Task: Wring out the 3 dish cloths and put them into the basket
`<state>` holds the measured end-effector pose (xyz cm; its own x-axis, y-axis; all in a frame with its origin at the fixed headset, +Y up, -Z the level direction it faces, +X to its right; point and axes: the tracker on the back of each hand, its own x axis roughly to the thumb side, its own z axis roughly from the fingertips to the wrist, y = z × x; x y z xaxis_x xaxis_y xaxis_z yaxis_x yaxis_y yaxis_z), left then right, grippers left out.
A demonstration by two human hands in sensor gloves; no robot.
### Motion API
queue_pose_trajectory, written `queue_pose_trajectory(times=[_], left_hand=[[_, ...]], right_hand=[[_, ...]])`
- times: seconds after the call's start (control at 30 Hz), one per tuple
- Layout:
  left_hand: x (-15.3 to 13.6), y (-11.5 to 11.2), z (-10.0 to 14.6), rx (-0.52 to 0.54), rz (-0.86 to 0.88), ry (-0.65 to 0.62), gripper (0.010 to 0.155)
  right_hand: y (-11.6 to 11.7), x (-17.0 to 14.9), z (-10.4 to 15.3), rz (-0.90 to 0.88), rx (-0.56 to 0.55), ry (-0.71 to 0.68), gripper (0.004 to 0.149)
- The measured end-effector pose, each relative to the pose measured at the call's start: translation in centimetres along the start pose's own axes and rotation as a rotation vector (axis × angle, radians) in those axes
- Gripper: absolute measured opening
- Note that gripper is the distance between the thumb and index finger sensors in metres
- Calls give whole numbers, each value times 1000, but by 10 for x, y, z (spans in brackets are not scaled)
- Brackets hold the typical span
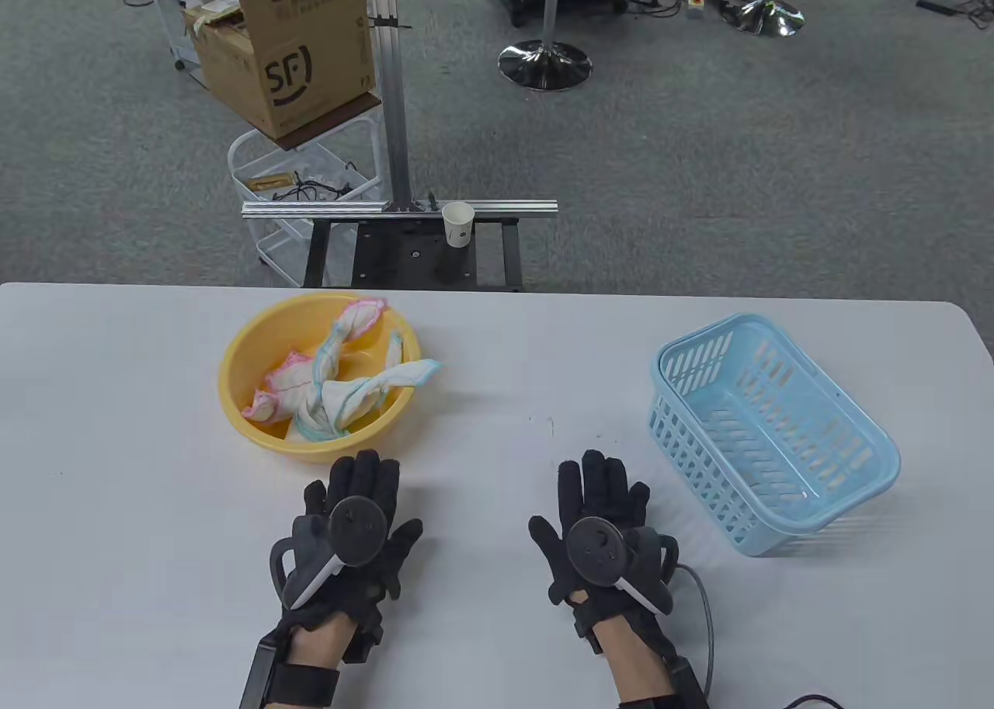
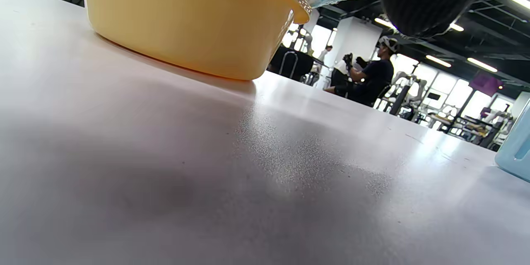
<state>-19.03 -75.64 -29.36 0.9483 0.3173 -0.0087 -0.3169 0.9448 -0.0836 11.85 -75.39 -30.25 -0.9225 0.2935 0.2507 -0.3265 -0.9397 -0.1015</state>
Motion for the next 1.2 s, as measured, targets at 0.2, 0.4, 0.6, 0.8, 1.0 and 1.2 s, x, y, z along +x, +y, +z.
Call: queue_pose_trajectory(times=[0.2, 0.4, 0.6, 0.8, 1.0, 1.2], left_hand=[[0, -1, -1, -2, 0, -2, 88], [0, -2, -1, -6, 1, 0, 88], [2, -1, 0, -1, 1, -3, 88], [2, 4, 2, 13, 25, 1, 89], [7, 16, 2, 55, 42, 6, 91], [23, 41, -14, 63, 75, 32, 92]], right_hand=[[2, 0, 0, 4, 18, 0, 81], [0, 0, -1, 0, 8, -2, 81], [-1, 1, -2, 1, 3, -9, 81], [-2, 1, -2, -10, 0, -10, 81], [-3, 2, -3, -11, -10, -21, 81], [-5, 4, -3, -27, -20, -34, 81]])
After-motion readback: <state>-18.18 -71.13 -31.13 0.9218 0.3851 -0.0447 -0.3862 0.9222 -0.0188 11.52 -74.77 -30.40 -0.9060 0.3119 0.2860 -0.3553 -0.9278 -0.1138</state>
